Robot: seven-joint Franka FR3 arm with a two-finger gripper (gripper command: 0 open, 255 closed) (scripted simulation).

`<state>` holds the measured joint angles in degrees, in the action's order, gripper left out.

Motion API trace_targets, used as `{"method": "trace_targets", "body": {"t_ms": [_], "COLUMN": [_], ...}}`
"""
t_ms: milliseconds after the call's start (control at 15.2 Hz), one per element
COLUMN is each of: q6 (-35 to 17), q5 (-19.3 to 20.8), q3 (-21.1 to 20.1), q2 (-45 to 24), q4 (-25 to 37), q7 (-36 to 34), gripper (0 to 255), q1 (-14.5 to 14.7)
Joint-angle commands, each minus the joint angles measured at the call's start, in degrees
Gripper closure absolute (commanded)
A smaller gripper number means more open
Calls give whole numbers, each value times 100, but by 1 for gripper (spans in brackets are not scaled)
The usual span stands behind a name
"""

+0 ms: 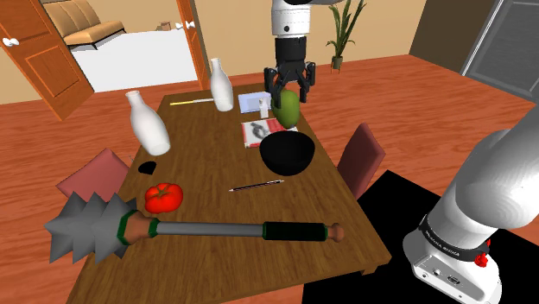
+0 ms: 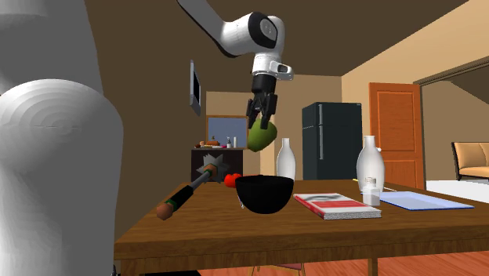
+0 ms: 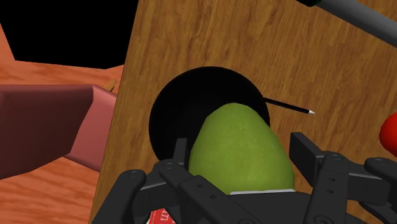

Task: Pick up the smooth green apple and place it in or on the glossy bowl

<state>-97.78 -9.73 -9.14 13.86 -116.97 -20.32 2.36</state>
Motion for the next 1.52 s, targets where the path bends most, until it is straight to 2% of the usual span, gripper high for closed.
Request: {"method": "trace_targets", "body": {"t_ms": [0, 990, 1452], "q6": [-118, -1312, -1312], "q5": [-16, -60, -60], "q3": [19, -39, -39], "q2": [114, -103, -103], "q4": [-239, -1224, -1224], "q7": [55, 181, 181], "gripper": [255, 255, 255], "q1": [-6, 17, 17]}}
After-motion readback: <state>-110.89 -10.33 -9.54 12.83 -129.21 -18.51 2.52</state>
